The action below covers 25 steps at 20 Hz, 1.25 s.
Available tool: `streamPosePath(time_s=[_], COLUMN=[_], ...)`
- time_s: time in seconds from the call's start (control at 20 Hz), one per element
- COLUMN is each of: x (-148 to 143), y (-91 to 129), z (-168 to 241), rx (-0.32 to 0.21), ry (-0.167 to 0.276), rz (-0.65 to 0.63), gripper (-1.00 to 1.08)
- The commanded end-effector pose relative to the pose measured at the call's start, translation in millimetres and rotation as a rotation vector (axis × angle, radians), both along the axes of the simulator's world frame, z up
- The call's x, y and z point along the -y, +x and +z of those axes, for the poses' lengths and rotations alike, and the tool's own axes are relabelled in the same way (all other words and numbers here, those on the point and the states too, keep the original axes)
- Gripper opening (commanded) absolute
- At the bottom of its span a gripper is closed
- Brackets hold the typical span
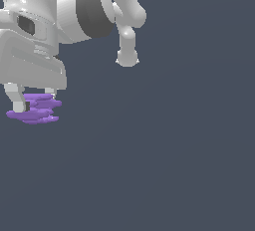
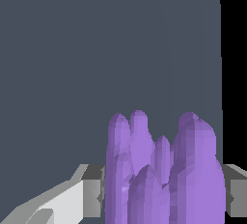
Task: Pick up the object and move it to a goal position.
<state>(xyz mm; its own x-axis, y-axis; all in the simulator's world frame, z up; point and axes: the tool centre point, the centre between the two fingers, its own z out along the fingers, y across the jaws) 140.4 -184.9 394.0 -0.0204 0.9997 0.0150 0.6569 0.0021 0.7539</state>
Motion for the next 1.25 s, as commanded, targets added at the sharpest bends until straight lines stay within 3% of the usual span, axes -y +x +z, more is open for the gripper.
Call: streamPosePath(time_s=[0.0,0.55,1.2], x=[10.8,41.1,48.3], y=[-1.2,-10.7,-14.3], z=[23.5,87.0,101.6], rx=[0.051,0.191,0.224], ry=[0.002,0.013,0.018], rz=[0.003,0.014,0.018], gripper=[-1.00,-1.00,-1.00])
